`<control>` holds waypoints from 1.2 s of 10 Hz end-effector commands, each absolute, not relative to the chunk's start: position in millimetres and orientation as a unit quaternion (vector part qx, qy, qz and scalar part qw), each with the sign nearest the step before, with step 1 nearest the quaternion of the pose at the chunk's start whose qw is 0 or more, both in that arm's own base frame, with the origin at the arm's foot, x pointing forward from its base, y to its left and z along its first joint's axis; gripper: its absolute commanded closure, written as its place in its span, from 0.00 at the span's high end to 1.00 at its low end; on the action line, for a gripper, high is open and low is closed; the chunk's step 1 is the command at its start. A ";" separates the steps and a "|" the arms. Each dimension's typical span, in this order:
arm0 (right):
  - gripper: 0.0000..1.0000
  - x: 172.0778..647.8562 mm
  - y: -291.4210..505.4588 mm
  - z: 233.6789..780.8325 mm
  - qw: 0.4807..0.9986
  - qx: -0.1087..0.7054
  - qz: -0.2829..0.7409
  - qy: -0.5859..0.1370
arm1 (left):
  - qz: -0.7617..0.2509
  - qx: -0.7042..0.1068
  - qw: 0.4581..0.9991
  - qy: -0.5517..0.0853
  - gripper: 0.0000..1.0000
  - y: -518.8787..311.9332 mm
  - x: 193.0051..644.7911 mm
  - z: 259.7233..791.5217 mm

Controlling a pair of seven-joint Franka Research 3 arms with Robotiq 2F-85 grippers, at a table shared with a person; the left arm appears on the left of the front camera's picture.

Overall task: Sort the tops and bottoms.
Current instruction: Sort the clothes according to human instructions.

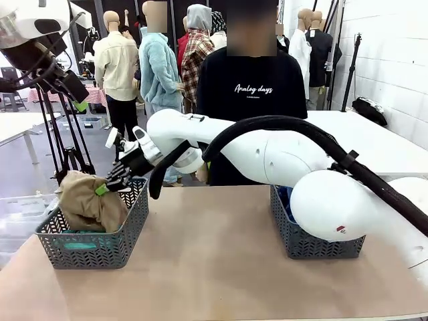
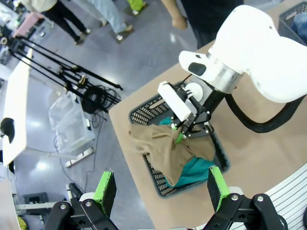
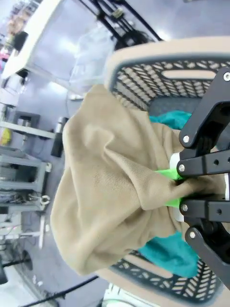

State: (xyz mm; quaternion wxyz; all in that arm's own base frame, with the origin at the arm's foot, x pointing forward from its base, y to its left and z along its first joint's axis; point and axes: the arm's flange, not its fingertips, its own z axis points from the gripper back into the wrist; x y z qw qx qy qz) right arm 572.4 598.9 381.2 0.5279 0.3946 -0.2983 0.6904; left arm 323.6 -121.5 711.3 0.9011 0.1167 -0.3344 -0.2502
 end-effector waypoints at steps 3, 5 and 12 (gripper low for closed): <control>0.00 610.9 605.2 358.7 0.584 0.387 0.681 -0.214 | -0.252 0.116 0.902 -0.330 0.99 -121.0 322.4 713.6; 0.00 609.5 608.6 350.9 0.579 0.398 0.684 -0.199 | -0.252 0.116 0.902 -0.330 0.99 -121.0 322.4 713.6; 1.00 609.4 597.3 398.4 0.590 0.362 0.687 -0.222 | -0.252 0.116 0.902 -0.330 0.99 -121.0 322.4 713.6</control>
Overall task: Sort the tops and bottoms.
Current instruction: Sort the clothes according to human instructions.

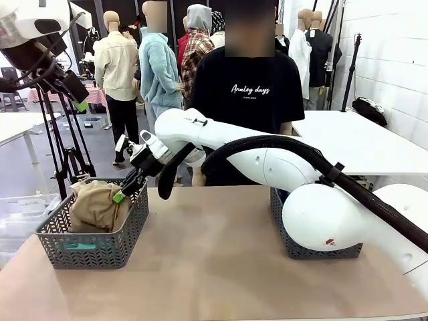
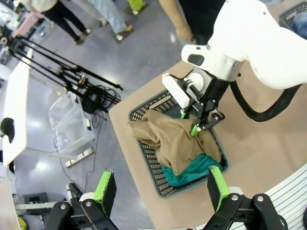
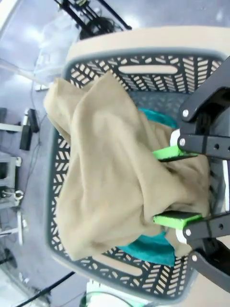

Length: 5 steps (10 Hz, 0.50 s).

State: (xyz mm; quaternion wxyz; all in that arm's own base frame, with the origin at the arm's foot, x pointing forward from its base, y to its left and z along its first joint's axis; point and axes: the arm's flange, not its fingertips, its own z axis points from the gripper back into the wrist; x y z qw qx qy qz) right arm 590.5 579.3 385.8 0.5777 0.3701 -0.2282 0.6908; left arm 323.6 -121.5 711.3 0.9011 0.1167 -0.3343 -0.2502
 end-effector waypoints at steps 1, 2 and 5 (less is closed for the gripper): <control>1.00 610.0 594.2 404.6 0.593 0.364 0.681 -0.227 | -0.252 0.116 0.902 -0.330 0.99 -121.0 322.4 713.6; 1.00 611.2 588.8 413.1 0.593 0.372 0.674 -0.235 | -0.252 0.116 0.902 -0.330 0.99 -121.0 322.4 713.6; 1.00 629.8 544.1 441.8 0.649 0.365 0.630 -0.220 | -0.252 0.116 0.902 -0.330 0.99 -121.0 322.4 713.6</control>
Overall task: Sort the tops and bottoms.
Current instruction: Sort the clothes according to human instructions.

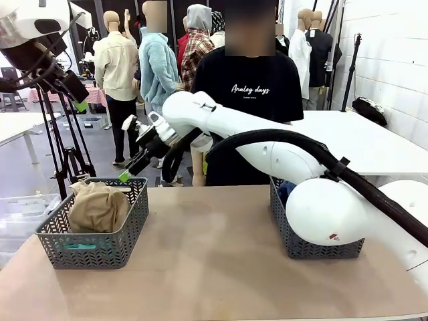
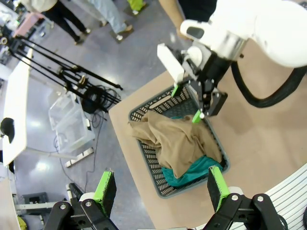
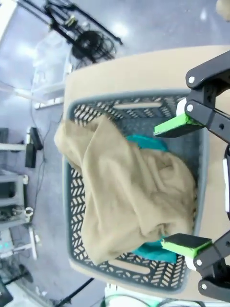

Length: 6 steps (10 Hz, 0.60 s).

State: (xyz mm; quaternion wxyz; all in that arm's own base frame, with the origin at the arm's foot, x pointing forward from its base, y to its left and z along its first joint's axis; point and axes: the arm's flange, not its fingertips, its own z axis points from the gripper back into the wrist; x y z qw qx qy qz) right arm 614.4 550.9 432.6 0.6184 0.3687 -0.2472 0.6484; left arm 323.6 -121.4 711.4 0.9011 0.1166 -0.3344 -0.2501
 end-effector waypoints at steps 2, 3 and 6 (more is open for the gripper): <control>1.00 604.0 564.6 422.6 0.598 0.371 0.665 -0.249 | -0.252 0.116 0.902 -0.330 0.99 -121.0 322.4 713.6; 1.00 604.0 564.6 422.6 0.598 0.371 0.665 -0.249 | -0.252 0.116 0.902 -0.330 0.99 -121.0 322.4 713.6; 1.00 604.0 564.6 422.6 0.598 0.371 0.665 -0.249 | -0.252 0.116 0.902 -0.330 0.99 -121.0 322.4 713.6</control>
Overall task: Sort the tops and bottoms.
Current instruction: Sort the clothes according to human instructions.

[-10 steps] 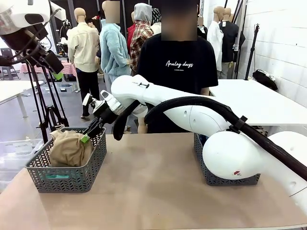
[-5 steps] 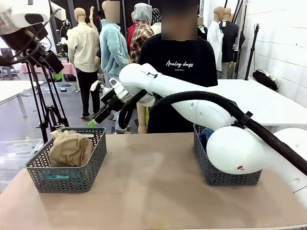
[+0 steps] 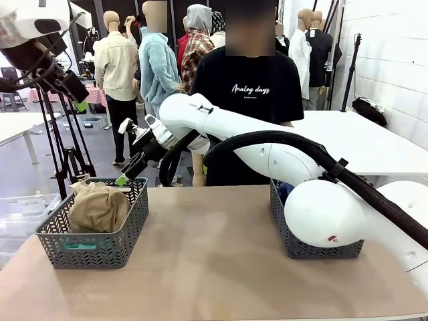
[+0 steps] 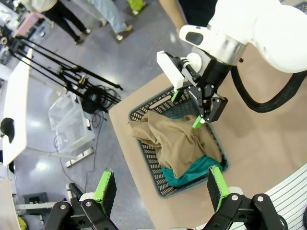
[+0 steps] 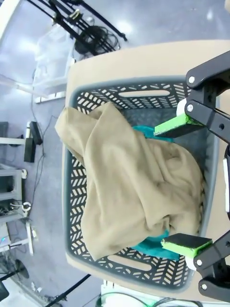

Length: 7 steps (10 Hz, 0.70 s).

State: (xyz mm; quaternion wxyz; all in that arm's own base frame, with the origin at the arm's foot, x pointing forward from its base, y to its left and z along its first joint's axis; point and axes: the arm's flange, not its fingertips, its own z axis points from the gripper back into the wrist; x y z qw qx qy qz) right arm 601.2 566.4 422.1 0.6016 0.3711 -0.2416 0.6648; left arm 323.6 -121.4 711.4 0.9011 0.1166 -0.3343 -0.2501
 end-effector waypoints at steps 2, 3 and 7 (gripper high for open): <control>1.00 604.0 564.6 422.6 0.598 0.371 0.665 -0.249 | -0.252 0.116 0.902 -0.330 0.99 -121.0 322.4 713.6; 1.00 604.0 564.6 422.6 0.598 0.371 0.665 -0.249 | -0.252 0.116 0.902 -0.330 0.99 -121.0 322.4 713.6; 1.00 604.0 564.6 422.6 0.598 0.371 0.665 -0.249 | -0.252 0.116 0.902 -0.330 0.99 -121.0 322.4 713.6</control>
